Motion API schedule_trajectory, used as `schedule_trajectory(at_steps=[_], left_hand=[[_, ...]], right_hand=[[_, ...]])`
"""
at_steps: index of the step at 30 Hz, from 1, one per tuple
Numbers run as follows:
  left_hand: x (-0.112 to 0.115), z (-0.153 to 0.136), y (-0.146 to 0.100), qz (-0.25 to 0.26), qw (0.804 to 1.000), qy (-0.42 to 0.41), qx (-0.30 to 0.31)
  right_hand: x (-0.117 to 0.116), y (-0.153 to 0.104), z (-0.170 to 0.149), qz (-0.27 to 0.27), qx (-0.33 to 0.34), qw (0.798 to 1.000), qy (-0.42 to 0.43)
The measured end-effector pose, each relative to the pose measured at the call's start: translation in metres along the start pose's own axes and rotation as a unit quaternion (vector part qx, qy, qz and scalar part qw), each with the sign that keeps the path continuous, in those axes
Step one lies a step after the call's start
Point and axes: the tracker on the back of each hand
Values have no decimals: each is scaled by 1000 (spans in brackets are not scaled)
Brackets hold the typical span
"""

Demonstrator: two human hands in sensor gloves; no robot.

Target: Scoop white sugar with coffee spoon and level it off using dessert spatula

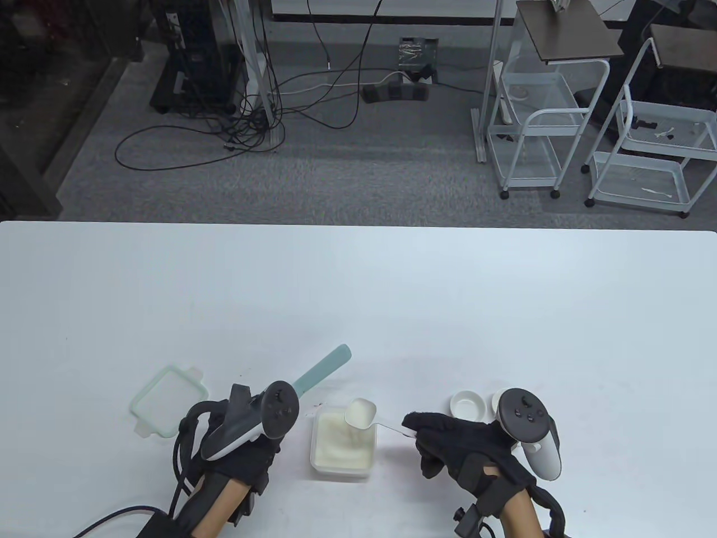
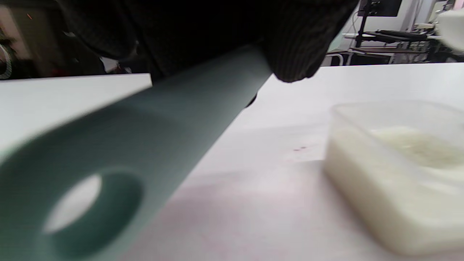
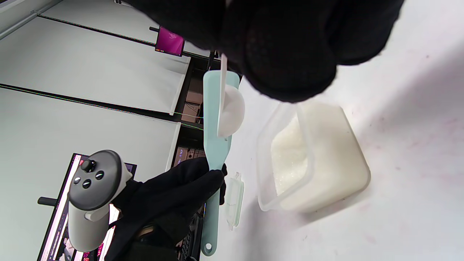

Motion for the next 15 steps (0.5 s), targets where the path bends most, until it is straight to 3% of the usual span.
schedule_trajectory(at_steps=[8,15], left_hand=[[26,-22,15,-19,998,39,-55],[50,-22,21,-78,992,73,-65]], right_hand=[[0,0,-1,-2,-6,1000,-5],[-1,1,-2,-1,-15,1000,-12]])
Point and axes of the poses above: the tracker on the back of each hand, its own z axis roughly to the thumb side, its own y axis roughly from the wrist to the fingertips, x = y × z, and after that the axes turned 12 degrees about z, right-handed
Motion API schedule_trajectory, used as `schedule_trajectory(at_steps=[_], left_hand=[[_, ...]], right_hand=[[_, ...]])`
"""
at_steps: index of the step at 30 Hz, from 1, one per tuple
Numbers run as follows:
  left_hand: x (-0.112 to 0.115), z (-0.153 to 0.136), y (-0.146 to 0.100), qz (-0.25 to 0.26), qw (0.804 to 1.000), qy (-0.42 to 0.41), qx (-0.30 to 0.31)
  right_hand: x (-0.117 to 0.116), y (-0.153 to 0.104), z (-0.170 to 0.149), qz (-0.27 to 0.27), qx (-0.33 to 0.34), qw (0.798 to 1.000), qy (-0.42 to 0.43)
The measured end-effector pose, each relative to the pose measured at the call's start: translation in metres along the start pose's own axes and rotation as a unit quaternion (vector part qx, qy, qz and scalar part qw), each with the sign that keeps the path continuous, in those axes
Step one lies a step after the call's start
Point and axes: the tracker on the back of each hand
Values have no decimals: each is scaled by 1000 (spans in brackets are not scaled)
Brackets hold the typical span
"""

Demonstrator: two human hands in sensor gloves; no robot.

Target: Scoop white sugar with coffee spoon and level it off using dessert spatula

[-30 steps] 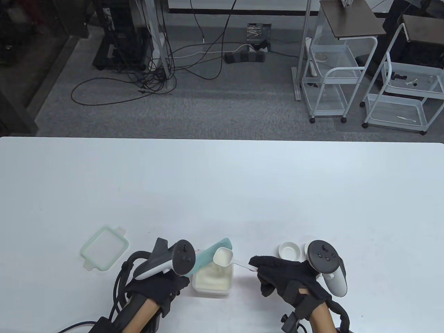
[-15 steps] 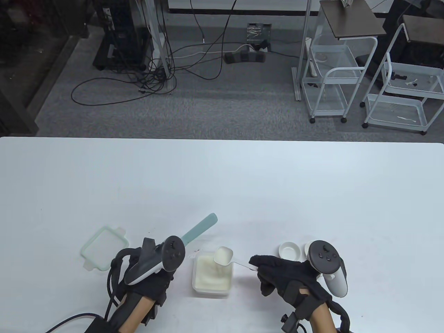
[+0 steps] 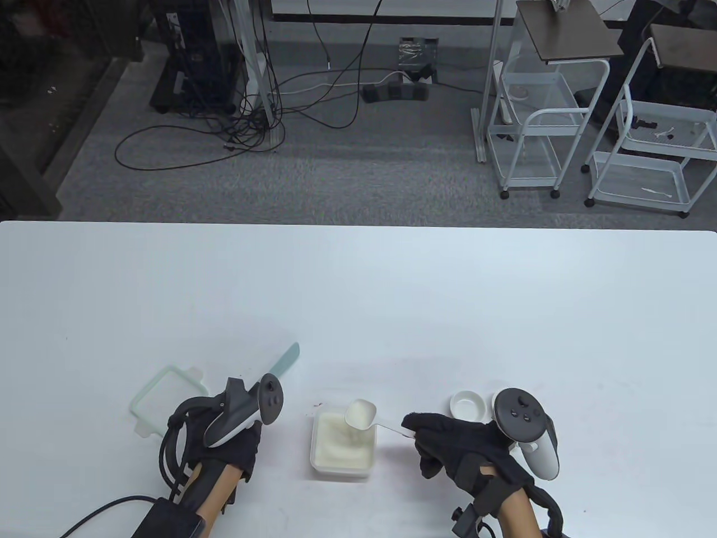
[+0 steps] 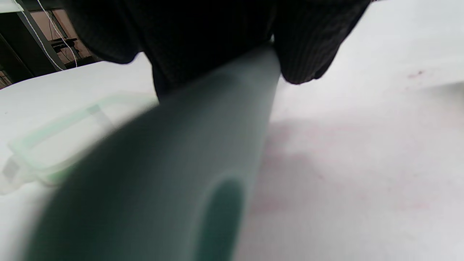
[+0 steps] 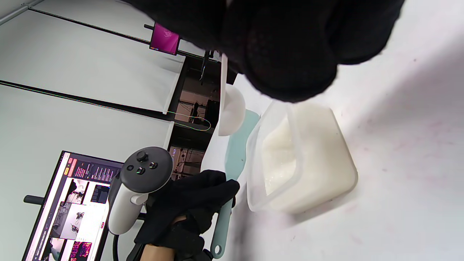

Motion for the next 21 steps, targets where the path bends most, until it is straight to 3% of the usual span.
schedule_trajectory(at_steps=[6,21], left_hand=[[10,10,1,-37,999,31,-2],[15,13,-1,-70,996,44,-13]], right_hand=[[-1,1,1,1,-8,1000,-20],[-6,5,1,14,-19,999,-25]])
Point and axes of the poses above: the tracker on the back of each hand, its own z axis roughly to the thumb side, its own y axis roughly from the wrist to the fingertips, x = y × z, and after that the axes turned 12 degrees about z, right-handed
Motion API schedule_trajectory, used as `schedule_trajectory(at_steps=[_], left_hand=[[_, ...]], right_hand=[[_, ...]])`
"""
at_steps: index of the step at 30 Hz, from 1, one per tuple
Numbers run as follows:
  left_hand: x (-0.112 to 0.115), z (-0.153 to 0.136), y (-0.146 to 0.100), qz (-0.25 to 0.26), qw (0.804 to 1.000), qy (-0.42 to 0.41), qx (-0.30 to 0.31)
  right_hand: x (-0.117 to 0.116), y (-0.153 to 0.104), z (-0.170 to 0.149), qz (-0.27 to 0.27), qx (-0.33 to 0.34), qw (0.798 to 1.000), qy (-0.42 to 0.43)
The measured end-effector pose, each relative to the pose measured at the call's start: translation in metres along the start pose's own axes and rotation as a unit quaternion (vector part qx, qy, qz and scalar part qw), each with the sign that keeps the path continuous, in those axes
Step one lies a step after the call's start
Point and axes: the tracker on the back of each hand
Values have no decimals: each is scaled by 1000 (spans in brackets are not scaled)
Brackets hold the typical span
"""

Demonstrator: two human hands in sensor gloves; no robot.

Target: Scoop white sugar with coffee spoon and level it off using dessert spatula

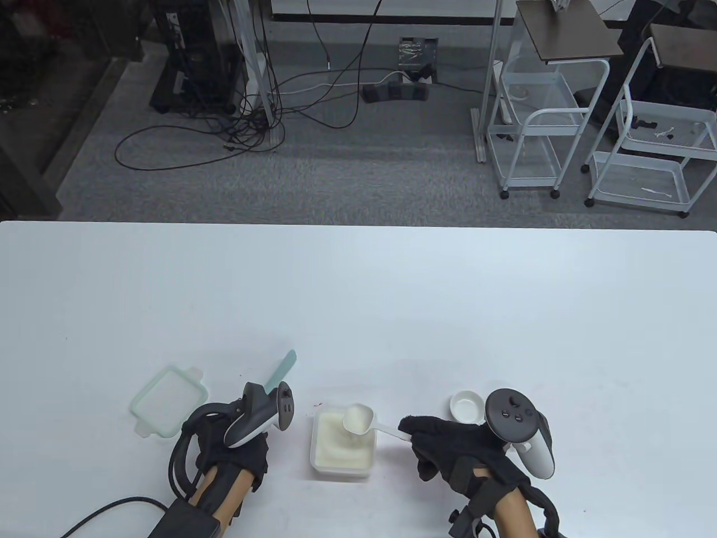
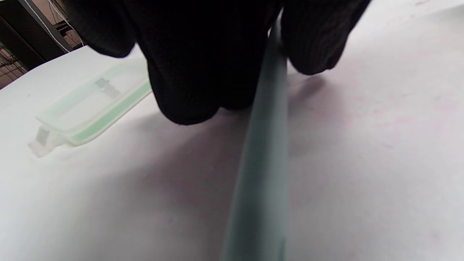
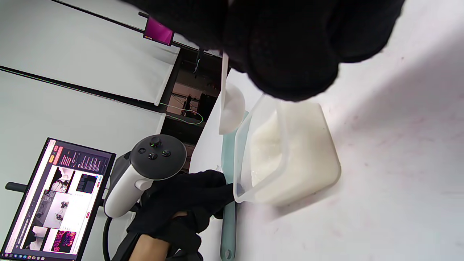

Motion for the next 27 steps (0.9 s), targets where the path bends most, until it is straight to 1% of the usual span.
schedule_trajectory(at_steps=[2,6,8,9,12,14,16,18,22,27], left_hand=[[-3,-3,-2,10,1000,-14,2],[-15,-8,-8,71,996,-50,22],[-20,-8,-10,101,991,-73,47],[-22,-7,-12,125,987,-80,65],[-27,-3,-17,170,976,-87,106],[-29,0,-20,188,970,-88,129],[-31,2,-22,208,964,-91,136],[-33,4,-25,219,960,-98,147],[-35,6,-28,217,958,-111,153],[-35,6,-28,207,961,-103,152]], right_hand=[[-1,1,0,1,-1,1000,-1],[-2,1,0,3,-4,1000,-2],[-2,2,-1,5,-5,1000,-2],[-3,2,-1,5,-6,1000,-3],[-2,2,0,4,-4,1000,-2],[-1,0,0,2,-2,1000,2],[2,-3,1,-6,5,1000,5],[8,-9,4,-24,18,999,16],[19,-22,7,-67,36,997,32],[38,-47,6,-130,31,990,53]])
Point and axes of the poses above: the tracker on the back of each hand, its own z axis roughly to the thumb side, its own y axis roughly from the wrist to the fingertips, x = y × z, and after that the axes turned 12 degrees about z, right-handed
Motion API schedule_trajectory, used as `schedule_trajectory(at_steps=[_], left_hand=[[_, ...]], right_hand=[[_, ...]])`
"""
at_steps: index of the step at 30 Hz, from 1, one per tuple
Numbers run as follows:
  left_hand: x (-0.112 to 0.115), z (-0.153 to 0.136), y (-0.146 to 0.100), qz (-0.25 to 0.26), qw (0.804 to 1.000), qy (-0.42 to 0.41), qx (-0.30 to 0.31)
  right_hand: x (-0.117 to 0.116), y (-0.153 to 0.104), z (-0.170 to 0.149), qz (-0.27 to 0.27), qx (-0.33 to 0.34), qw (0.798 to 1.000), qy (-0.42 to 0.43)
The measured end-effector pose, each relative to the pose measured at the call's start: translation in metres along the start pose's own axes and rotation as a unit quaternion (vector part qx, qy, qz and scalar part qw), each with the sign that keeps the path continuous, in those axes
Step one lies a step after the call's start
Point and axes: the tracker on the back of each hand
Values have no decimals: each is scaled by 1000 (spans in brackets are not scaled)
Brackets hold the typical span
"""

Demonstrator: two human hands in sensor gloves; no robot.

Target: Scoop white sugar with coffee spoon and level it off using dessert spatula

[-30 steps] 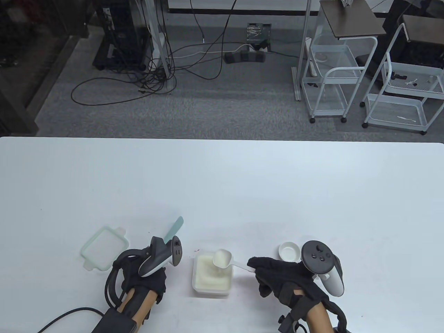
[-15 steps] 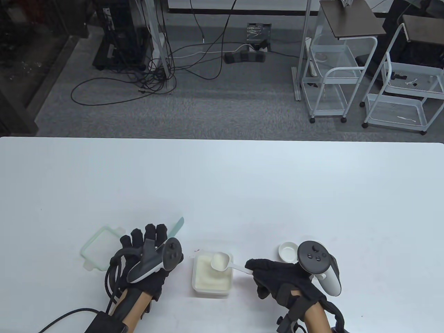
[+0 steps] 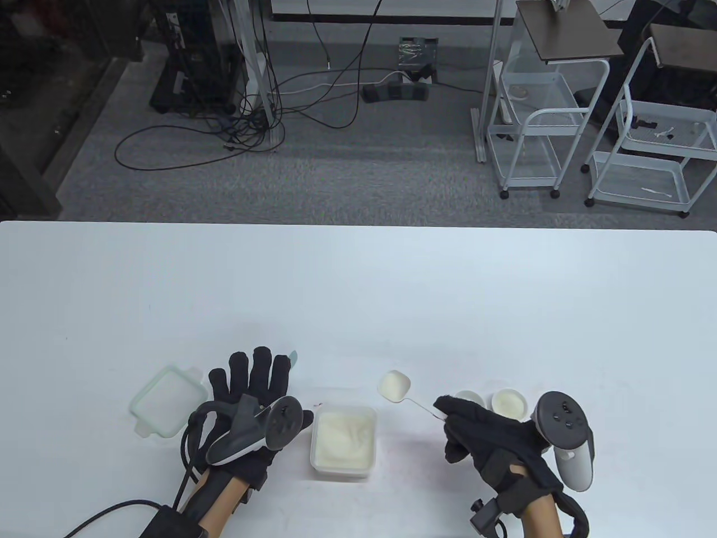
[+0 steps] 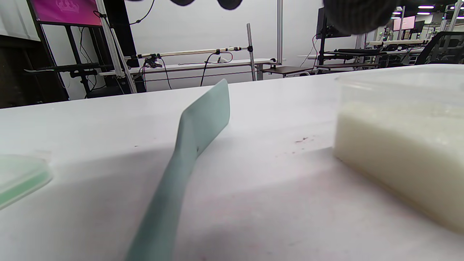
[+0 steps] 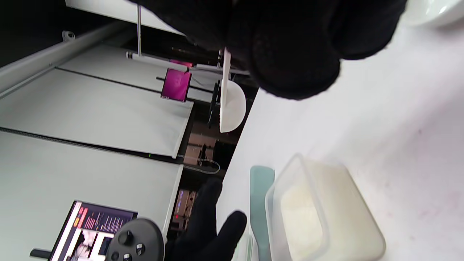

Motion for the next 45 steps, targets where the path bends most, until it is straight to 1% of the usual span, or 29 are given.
schedule_trajectory(at_steps=[4,6,11,14,16,21,26,29,33,38,45], left_hand=[[0,-1,0,-8,1000,-2,-3],[-1,0,0,-8,1000,1,-3],[-1,0,0,-13,1000,4,-3],[-1,1,0,-14,1000,5,-2],[-1,1,0,-17,1000,7,-2],[-1,2,0,-22,1000,10,-2],[-1,2,0,-26,1000,11,-2],[-1,3,0,-31,999,13,-2],[-1,3,0,-34,999,15,-1],[0,4,0,-38,999,15,-1],[0,5,0,-38,999,16,0]], right_hand=[[19,-16,0,-43,-24,999,4],[26,-22,-3,-58,-50,997,5],[34,-29,-8,-90,-108,990,-15],[37,-32,-11,-104,-155,981,-46],[37,-32,-12,-110,-182,975,-68],[35,-31,-11,-105,-227,962,-109],[30,-27,-5,-112,-264,940,-184],[25,-23,-2,-102,-284,928,-217],[20,-19,2,-102,-299,915,-252],[15,-17,9,-119,-305,896,-299],[11,-15,14,-125,-306,884,-330]])
Point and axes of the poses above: the tracker on the back of each hand, its own z axis roughly to the thumb side, its own y axis roughly from the wrist to the fingertips, x = y × z, and after that the axes turned 12 degrees about z, right-handed
